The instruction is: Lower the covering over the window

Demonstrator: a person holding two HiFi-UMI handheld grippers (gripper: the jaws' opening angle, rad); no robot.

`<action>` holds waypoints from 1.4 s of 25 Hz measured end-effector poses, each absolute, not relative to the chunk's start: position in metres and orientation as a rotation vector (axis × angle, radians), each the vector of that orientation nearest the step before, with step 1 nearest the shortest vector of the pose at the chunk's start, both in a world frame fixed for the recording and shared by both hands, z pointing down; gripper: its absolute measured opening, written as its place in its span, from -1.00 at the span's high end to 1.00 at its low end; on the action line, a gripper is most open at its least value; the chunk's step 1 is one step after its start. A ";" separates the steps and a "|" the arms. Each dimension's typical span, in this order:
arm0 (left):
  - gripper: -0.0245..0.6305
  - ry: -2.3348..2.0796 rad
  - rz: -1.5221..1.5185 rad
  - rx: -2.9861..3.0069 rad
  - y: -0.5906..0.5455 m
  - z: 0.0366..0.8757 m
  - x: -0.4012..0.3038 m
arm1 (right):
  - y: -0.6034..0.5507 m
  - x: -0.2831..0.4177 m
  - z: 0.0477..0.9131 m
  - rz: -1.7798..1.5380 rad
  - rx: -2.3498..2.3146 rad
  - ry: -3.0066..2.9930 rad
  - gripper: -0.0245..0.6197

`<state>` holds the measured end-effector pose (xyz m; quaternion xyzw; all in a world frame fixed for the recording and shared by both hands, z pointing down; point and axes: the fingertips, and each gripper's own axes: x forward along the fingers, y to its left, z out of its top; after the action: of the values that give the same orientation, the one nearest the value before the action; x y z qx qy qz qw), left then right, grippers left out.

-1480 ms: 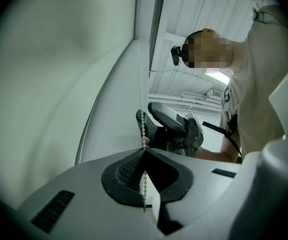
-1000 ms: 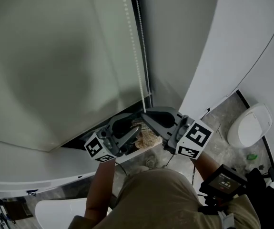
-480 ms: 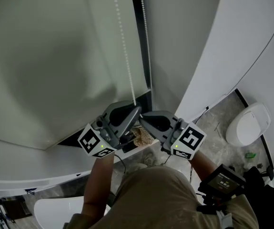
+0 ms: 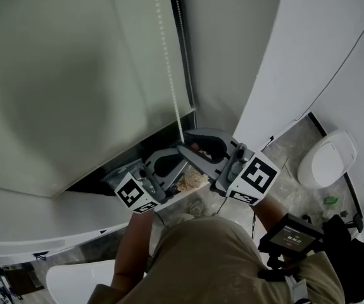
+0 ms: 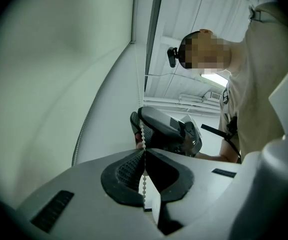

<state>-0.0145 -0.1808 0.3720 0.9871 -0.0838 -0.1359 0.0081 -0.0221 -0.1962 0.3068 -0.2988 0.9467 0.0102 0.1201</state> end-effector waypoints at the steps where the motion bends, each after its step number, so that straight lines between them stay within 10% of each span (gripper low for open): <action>1: 0.86 -0.262 -0.425 3.084 -0.180 0.373 -0.014 | -0.197 -0.024 0.309 0.015 -0.870 2.770 0.76; 18: 0.44 -0.357 -0.545 3.150 -0.216 0.295 -0.018 | -0.210 -0.020 0.367 -0.203 -0.881 2.820 0.90; 23: 0.85 -0.298 -0.538 3.110 -0.214 0.299 -0.009 | -0.205 -0.025 0.367 -0.208 -0.849 2.831 0.90; 35: 0.87 -0.373 -0.378 3.119 -0.201 0.364 -0.017 | -0.194 -0.014 0.320 -0.014 -0.818 2.785 0.55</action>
<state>-0.0175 -0.2005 0.3638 0.9858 -0.1179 -0.1195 -0.0109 -0.0138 -0.1941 0.3198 -0.2798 0.9526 -0.0047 0.1193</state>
